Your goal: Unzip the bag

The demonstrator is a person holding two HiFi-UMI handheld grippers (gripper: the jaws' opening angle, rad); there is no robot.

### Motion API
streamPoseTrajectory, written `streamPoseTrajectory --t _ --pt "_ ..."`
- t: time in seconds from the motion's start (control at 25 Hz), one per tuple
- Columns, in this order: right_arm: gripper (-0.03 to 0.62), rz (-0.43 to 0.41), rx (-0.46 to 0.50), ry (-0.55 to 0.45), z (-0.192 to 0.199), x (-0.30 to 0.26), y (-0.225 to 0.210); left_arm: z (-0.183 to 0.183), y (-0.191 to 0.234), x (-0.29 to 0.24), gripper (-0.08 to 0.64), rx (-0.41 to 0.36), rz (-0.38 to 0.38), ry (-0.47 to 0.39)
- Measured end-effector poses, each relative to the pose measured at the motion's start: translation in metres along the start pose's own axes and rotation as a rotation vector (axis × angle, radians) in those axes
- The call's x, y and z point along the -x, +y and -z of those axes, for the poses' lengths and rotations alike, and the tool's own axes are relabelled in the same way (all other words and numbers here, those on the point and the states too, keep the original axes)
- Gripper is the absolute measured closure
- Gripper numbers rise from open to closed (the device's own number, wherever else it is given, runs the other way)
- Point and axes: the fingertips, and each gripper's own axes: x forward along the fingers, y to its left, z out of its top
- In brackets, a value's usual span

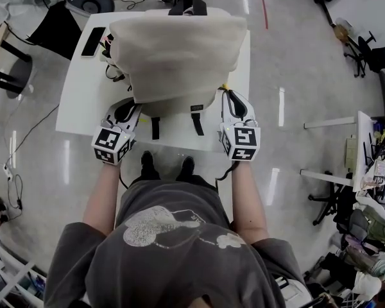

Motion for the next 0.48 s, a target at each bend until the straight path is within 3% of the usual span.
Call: streamPoseTrajectory --t 0.48 --pt "0.546 -0.005 -0.035 0.010 0.006 -0.006 -0.010 0.000 0.000 -0.001 0.523 0.043 -0.020 -0.010"
